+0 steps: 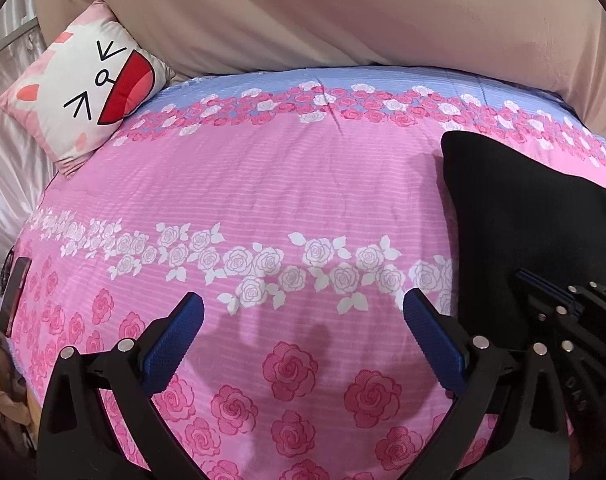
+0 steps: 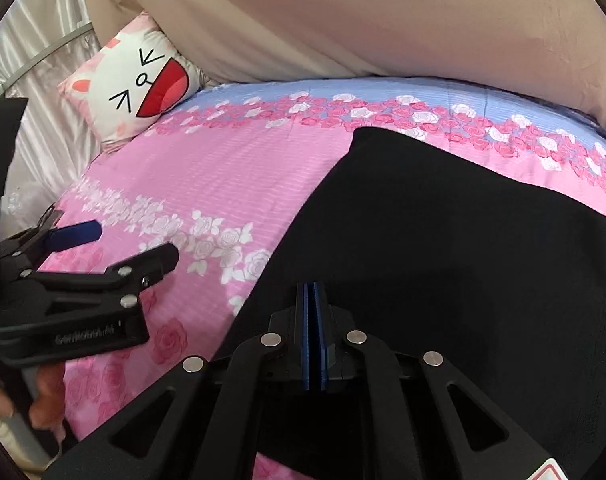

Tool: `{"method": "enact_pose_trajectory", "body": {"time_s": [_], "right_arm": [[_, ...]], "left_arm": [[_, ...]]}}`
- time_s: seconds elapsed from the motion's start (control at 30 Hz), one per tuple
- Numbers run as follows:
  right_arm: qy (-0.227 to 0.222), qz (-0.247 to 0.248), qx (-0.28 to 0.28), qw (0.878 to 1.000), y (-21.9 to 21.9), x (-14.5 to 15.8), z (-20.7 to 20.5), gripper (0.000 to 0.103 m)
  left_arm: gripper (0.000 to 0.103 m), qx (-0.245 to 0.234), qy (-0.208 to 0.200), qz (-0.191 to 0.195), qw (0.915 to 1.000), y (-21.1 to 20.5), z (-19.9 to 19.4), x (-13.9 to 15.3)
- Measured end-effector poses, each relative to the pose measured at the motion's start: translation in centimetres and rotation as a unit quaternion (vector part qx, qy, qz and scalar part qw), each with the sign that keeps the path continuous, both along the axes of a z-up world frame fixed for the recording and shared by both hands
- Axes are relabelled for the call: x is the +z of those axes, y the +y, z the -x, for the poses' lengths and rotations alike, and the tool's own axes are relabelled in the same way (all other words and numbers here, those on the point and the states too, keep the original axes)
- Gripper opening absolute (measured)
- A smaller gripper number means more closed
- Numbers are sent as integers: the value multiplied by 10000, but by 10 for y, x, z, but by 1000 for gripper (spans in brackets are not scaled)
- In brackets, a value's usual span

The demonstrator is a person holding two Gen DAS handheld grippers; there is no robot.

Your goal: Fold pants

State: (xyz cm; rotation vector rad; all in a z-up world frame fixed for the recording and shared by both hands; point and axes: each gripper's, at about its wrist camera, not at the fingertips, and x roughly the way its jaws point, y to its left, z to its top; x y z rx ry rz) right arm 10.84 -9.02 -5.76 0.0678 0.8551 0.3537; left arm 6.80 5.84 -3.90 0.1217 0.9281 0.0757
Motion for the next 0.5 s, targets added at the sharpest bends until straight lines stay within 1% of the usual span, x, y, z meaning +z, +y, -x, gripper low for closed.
{"method": "enact_pose_trajectory", "body": {"time_s": [0.1, 0.17, 0.2, 0.27, 0.3, 0.33, 0.37, 0.4, 0.43, 0.5], "right_arm": [[-106, 151, 95, 9998, 8, -1, -2, 8], [-93, 151, 179, 9997, 7, 2, -4, 8], [-73, 21, 185, 9998, 0, 8, -1, 7], [-148, -354, 74, 9992, -22, 25, 10, 8], [-364, -510, -138, 9979, -45, 40, 24, 17], [-566, -520, -401, 9962, -65, 50, 37, 41], [-680, -501, -629, 9944, -81, 56, 48, 53], [-785, -490, -1017, 9905, -111, 62, 62, 60], [-793, -482, -1258, 9877, -130, 63, 71, 60], [-627, -350, -1754, 9819, -165, 59, 87, 60]], "left_arm": [[98, 16, 7, -62, 10000, -3, 1, -1], [98, 47, 19, -57, 10000, -3, 1, 0], [98, 50, 23, -37, 10000, -3, 2, 1], [98, -20, 39, 160, 9999, 0, 5, 5], [98, -97, 48, 383, 9992, 5, 6, 8], [98, -168, 55, 619, 9979, 9, 7, 10], [98, -233, 85, 867, 9959, 11, 7, 11], [98, -312, 163, 1139, 9929, 14, 5, 10], [98, -380, 217, 1324, 9902, 12, 3, 9], [98, -546, 313, 1556, 9858, 3, 0, 7]]}}
